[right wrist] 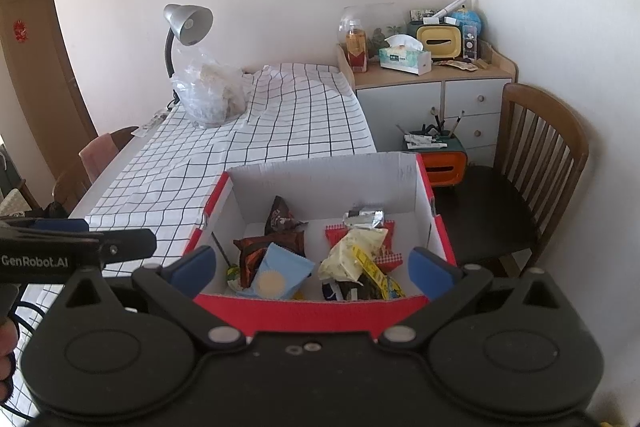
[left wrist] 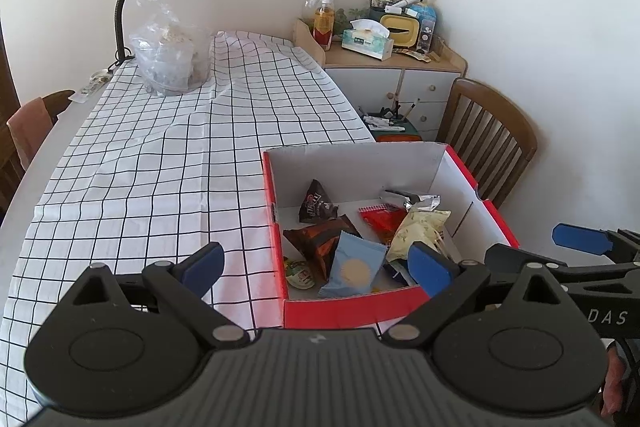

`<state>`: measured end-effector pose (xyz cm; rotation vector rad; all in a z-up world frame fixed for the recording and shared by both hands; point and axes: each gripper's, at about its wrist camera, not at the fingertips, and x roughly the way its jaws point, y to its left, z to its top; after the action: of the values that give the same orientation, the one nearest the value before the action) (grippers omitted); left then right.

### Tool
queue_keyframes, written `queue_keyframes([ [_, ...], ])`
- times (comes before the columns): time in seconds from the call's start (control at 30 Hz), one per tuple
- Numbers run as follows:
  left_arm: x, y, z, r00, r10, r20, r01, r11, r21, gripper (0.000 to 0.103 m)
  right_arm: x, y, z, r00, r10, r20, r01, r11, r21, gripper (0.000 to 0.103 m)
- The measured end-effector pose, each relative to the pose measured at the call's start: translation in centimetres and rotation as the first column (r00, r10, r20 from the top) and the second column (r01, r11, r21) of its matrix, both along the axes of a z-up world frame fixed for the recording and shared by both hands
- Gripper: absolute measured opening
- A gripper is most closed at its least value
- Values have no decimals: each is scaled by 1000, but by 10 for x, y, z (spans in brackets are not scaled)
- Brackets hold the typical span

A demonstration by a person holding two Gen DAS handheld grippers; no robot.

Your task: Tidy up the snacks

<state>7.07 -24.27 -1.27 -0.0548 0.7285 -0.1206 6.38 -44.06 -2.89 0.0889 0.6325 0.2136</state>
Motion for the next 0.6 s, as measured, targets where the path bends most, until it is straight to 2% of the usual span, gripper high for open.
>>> queue_keyframes([
  [0.6,-1,-2,-2,1000,-2,-7,2,1000,1,99,-1,0,0,1000,-5,-5,5,1000,2,103],
])
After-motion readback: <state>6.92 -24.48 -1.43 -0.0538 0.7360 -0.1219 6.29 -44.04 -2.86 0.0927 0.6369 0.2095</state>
